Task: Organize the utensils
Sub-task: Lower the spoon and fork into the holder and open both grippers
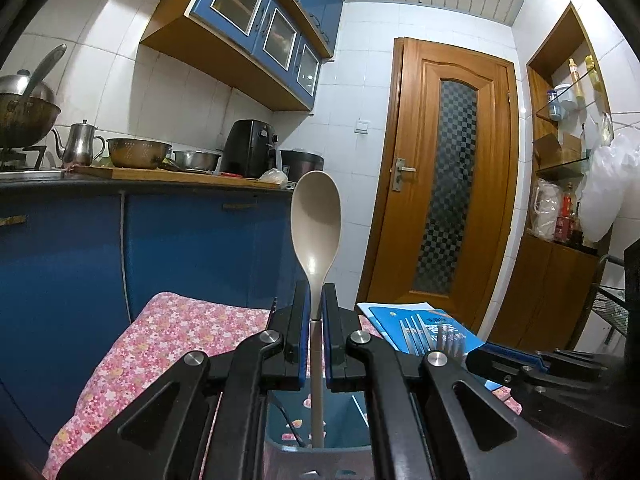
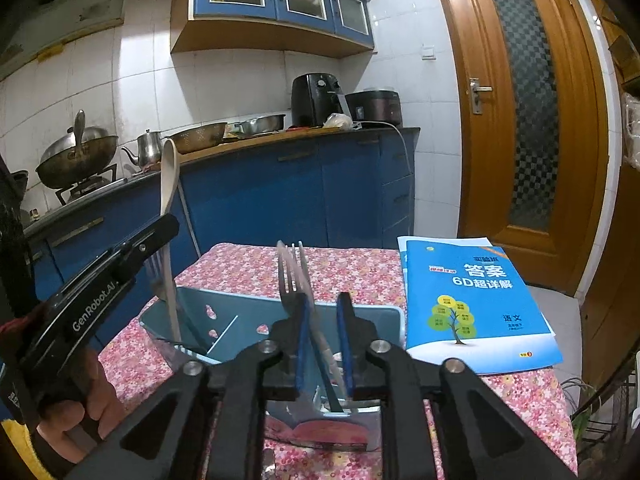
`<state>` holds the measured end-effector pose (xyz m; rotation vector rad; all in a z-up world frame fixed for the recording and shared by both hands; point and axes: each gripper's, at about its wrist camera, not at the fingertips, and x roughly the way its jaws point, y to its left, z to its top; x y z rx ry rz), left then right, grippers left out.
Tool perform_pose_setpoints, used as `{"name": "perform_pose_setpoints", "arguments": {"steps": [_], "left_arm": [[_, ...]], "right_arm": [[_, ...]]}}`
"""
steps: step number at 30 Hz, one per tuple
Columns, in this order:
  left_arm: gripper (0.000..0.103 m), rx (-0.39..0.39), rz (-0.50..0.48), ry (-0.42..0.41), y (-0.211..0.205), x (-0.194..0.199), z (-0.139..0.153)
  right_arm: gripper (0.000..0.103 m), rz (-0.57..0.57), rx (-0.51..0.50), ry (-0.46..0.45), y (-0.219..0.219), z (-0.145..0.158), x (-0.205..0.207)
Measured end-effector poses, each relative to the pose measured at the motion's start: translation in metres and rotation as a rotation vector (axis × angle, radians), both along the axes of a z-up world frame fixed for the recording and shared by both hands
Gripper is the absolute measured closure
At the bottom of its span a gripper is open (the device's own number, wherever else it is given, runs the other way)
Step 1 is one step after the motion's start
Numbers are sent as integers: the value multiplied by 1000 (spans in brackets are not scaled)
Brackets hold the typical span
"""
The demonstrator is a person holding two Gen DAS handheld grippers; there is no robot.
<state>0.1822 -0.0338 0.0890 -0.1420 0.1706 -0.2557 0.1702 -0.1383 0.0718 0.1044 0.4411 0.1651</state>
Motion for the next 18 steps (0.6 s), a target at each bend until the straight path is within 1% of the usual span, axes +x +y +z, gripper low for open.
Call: {"name": "perform_pose_setpoints", "arguments": {"steps": [4, 5, 6, 8, 12, 14, 18], "left_arm": [[99, -11, -4, 27, 5, -1, 0], [97, -11, -6, 35, 6, -1, -1], [91, -10, -7, 40, 7, -1, -1], [87, -15, -26, 48, 8, -3, -1], [78, -3, -29, 44, 5, -11, 1], [76, 1, -32, 44, 4, -15, 3], [76, 3, -28, 60, 6, -23, 7]], "right_arm": [[79, -5, 14, -4, -1, 1, -3], [78, -6, 18, -5, -2, 2, -4], [78, -7, 21, -6, -2, 2, -4], [78, -5, 28, -6, -2, 3, -5], [78, -3, 32, -8, -2, 3, -10], [78, -1, 37, -12, -2, 4, -13], [78, 4, 48, -19, -2, 7, -20]]}}
